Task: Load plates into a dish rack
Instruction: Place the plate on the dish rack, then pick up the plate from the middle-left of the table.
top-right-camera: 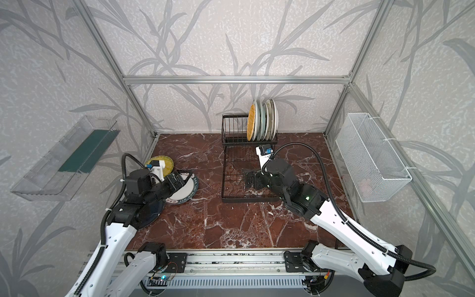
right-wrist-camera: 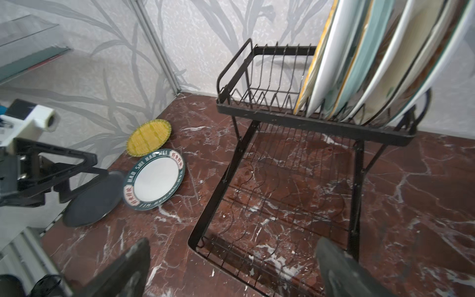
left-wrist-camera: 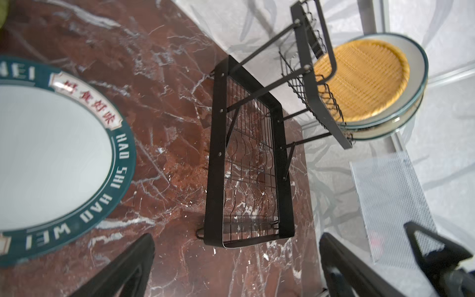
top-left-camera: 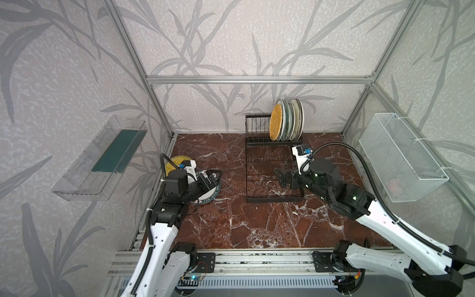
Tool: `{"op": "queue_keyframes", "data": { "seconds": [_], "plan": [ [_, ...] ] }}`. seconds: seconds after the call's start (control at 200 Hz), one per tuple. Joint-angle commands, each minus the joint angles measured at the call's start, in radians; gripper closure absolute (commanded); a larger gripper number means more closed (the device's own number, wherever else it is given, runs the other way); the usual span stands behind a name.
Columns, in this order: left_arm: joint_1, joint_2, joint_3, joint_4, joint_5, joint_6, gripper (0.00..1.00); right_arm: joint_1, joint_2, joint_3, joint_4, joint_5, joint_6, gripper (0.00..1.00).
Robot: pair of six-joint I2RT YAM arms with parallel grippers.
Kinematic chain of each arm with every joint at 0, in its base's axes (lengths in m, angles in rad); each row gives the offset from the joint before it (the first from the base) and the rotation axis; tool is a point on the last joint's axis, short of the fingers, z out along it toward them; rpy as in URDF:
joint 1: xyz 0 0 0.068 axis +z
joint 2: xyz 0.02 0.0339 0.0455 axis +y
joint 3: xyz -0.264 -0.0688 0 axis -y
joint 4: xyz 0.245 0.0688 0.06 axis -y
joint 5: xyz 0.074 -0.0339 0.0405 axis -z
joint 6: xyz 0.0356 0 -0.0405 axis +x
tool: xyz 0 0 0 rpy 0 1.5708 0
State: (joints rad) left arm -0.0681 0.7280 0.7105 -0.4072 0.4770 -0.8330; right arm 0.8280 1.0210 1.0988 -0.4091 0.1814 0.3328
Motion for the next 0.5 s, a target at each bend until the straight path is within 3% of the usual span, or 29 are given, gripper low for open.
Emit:
{"op": "queue_keyframes", "data": {
  "seconds": [0.0,0.125,0.255,0.495],
  "plan": [
    [0.01,-0.088,-0.093,-0.074,-0.074,-0.287,0.01,-0.004,-0.033,-0.046,-0.013,-0.129,0.028,0.01],
    [0.015,-0.248,-0.215,-0.123,-0.187,-0.436,0.01,-0.015,-0.106,-0.148,0.021,-0.179,0.039,0.01],
    [0.021,-0.393,-0.323,-0.159,-0.272,-0.54,0.07,-0.049,-0.128,-0.228,0.069,-0.296,0.064,0.01],
    [0.023,-0.396,-0.425,-0.114,-0.35,-0.598,0.13,-0.124,-0.107,-0.336,0.229,-0.488,0.173,0.01]
  ]
}}
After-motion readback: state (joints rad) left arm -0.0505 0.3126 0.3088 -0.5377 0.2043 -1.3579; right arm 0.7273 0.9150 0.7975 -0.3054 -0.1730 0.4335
